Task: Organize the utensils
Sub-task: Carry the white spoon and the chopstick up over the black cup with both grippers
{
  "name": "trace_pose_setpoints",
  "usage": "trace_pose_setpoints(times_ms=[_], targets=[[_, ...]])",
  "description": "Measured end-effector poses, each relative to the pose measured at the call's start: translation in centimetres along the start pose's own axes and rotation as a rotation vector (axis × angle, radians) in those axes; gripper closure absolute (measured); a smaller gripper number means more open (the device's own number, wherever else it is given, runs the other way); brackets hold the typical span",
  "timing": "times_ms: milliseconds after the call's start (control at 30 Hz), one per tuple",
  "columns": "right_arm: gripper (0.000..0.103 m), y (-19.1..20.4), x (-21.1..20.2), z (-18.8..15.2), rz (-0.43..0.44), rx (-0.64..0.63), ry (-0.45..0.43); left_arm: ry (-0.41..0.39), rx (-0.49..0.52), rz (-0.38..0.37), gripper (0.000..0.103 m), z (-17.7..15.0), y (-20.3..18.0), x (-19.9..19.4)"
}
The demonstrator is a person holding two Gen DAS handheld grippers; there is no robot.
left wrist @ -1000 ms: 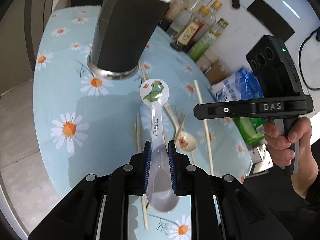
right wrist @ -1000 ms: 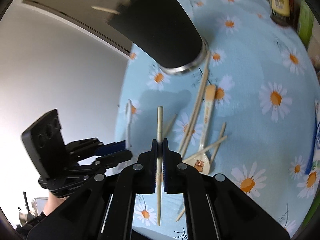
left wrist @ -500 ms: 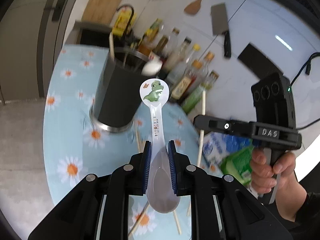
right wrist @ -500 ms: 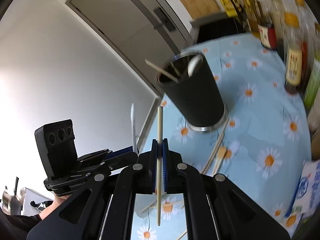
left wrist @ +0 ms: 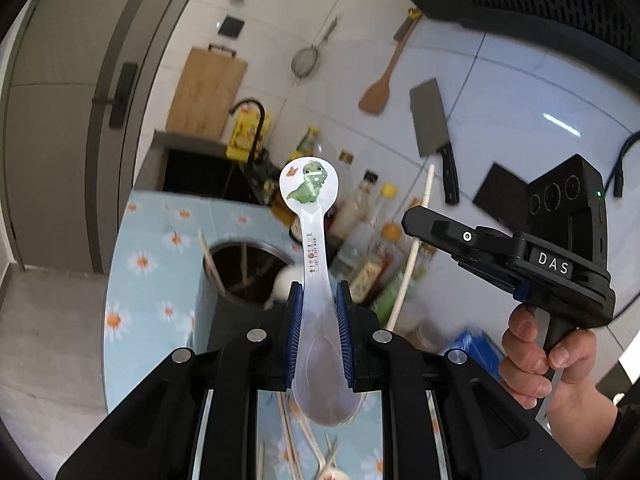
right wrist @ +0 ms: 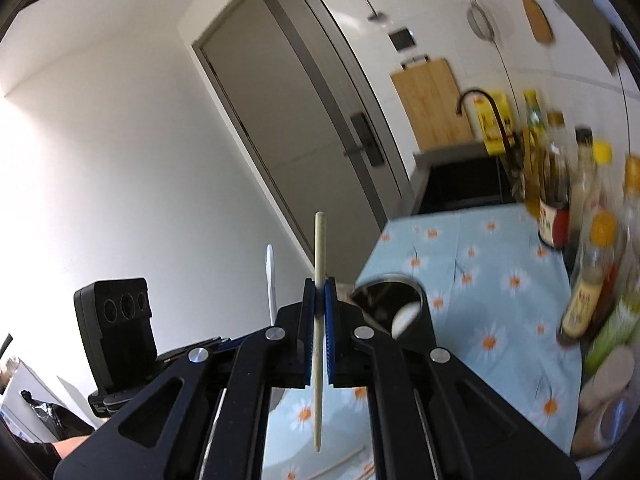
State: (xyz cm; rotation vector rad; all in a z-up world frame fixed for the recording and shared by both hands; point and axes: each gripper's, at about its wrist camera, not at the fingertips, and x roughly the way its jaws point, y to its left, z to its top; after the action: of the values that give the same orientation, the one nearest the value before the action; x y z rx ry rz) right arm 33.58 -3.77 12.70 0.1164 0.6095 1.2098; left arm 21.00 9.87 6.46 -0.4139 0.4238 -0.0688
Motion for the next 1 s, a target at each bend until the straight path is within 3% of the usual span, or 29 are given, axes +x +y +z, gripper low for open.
trace_pose_setpoints(times_ms=[267, 567, 900, 1000], targets=[[0.097, -0.1, 0.0, 2.9, -0.015, -0.057, -0.132, -0.102, 0.058, 0.042, 0.087, 3.0, -0.7, 0.8], [0.097, -2.0, 2.2, 4.8, -0.046, -0.029, -0.197, -0.202, 0.083, 0.063, 0.087, 4.3, 0.2, 2.3], [0.097, -4.0, 5.1, 5.6, -0.086, -0.007, -0.207, -0.197, 0.057, 0.081, 0.087, 3.7, 2.4, 6.4], [0.097, -4.5, 6.1, 5.2, -0.136, -0.013, -0.206, -0.187, 0.063, 0.093, 0.086, 3.3, 2.8, 7.4]])
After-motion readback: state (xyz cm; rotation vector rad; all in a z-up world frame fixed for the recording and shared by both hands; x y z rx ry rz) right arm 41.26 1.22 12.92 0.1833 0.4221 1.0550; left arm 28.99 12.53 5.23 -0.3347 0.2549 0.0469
